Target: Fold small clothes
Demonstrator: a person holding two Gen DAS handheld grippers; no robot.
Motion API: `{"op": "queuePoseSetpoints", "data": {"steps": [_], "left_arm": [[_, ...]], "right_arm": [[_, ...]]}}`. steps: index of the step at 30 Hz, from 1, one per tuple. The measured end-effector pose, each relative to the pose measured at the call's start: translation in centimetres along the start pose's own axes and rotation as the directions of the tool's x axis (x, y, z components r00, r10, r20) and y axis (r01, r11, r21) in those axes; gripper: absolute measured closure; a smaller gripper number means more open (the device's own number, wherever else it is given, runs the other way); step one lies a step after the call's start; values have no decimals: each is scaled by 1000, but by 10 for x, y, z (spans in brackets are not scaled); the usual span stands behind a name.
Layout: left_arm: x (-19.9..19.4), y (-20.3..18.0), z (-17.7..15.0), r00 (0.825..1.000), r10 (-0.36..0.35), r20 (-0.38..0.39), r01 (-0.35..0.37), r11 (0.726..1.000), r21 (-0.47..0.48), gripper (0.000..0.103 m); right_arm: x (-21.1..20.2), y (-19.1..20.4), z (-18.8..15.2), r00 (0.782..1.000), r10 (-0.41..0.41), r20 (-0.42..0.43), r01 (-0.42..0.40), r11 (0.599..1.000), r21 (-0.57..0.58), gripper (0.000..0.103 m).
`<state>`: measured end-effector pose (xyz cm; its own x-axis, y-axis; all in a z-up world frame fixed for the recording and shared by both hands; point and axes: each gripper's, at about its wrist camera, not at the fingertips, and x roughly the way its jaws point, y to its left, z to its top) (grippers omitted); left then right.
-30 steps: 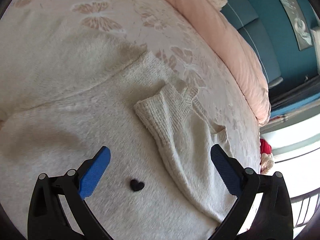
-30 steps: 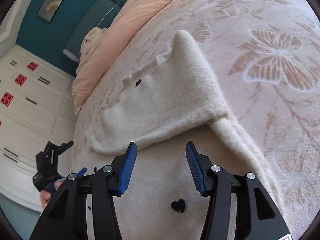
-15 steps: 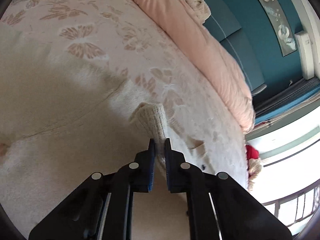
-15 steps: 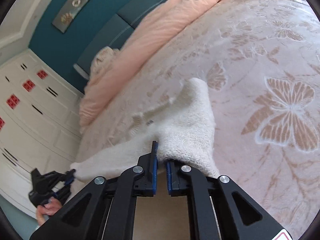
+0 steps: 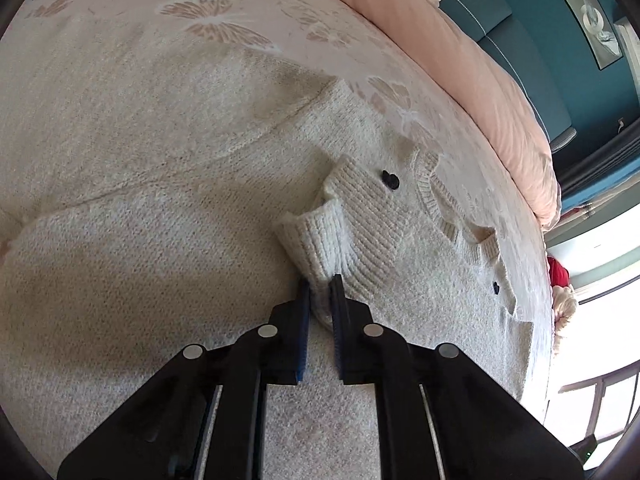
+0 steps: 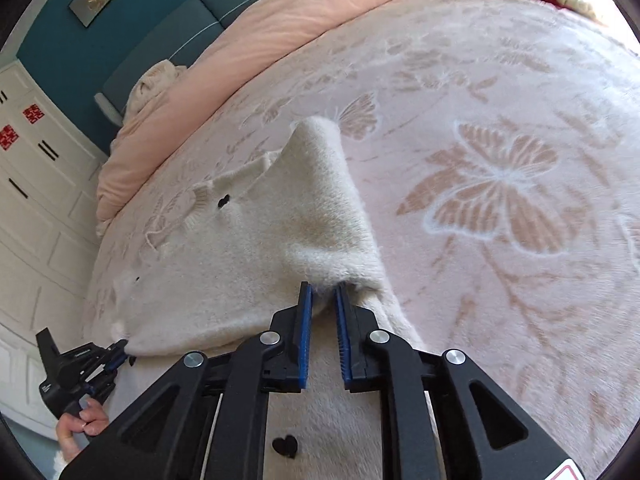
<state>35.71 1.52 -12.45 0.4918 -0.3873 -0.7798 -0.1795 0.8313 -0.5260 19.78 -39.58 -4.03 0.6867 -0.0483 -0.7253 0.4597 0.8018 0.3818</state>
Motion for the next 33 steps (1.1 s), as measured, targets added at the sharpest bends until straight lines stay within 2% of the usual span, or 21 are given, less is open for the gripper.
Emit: {"op": "queuePoseSetpoints", "data": {"steps": [1, 3, 6, 8, 9, 10, 11, 12, 14, 15, 16, 18, 19, 22, 24, 26, 27, 28, 30, 31, 33], "left_arm": [[0, 2, -3, 1000, 4, 5, -4, 1000, 9, 93], [1, -1, -4, 1000, 18, 12, -18, 1000, 21, 92], [1, -3, -6, 999, 33, 21, -34, 999, 25, 92], [1, -3, -6, 999, 40, 21, -40, 999, 28, 92], [1, -3, -5, 999, 44, 19, -44, 998, 34, 92], [1, -3, -5, 999, 47, 15, -47, 998, 41, 92], [2, -3, -4, 999, 45, 10, -46, 998, 46, 92], [2, -2, -3, 999, 41, 6, -42, 998, 49, 92], [3, 1, -2, 1000, 25, 0, -25, 998, 54, 92], [4, 3, -2, 1000, 15, 1, -15, 998, 60, 92], [4, 4, -3, 1000, 2, 6, -2, 998, 67, 92], [2, 9, -5, 999, -36, 16, 35, 997, 62, 92], [-2, 13, -6, 998, -64, 16, 63, 997, 47, 91], [-36, 34, -5, 994, -100, 49, 102, 994, -27, 90], [-73, 65, 1, 989, -100, 113, 108, 992, -70, 84], [-113, 113, 15, 981, -32, 190, 59, 988, -141, 63], [-131, 139, 25, 974, 22, 225, 21, 982, -188, 50], [-148, 169, 36, 963, 82, 256, -18, 971, -240, 43], [-179, 230, 60, 934, 225, 279, -112, 923, -368, 37], [-192, 260, 72, 916, 291, 275, -150, 887, -437, 32], [-211, 309, 90, 881, 378, 285, -178, 823, -539, 25]], "right_arm": [[-3, 15, 2, 1000, 30, 5, -30, 999, -37, 89], [13, 61, 6, 994, 85, -68, -96, 980, -174, 89], [65, 132, 0, 971, 127, -202, -193, 914, -356, 89], [104, 156, -8, 953, 106, -283, -218, 888, -405, 91], [122, 158, -10, 950, 65, -307, -198, 882, -428, 93], [133, 152, -8, 954, 24, -299, -160, 884, -439, 98], [137, 138, -3, 957, 29, -289, -151, 900, -409, 103], [135, 117, 6, 958, 58, -281, -155, 929, -337, 103], [122, 65, 20, 969, 51, -241, -101, 975, -200, 103], [111, 39, 24, 975, 44, -218, -79, 985, -151, 103], [99, 17, 26, 981, -25, -191, -2, 989, -145, 103], [70, -11, 25, 984, -59, -166, 36, 990, -135, 103], [53, -17, 22, 986, -67, -149, 47, 990, -135, 103], [-6, -12, 0, 991, -107, -80, 90, 976, -196, 87], [-33, -9, -21, 994, -58, -96, 38, 980, -193, 86], [-51, -4, -45, 991, -26, -129, 2, 983, -183, 75], [-57, 0, -58, 988, -17, -152, -12, 983, -184, 74], [-61, 7, -72, 984, -10, -176, -24, 981, -193, 73], [-68, 21, -97, 976, 0, -218, -46, 978, -205, 73], [-70, 26, -107, 971, 8, -241, -60, 976, -210, 73], [-73, 37, -124, 961, 19, -277, -79, 976, -205, 72]]}}
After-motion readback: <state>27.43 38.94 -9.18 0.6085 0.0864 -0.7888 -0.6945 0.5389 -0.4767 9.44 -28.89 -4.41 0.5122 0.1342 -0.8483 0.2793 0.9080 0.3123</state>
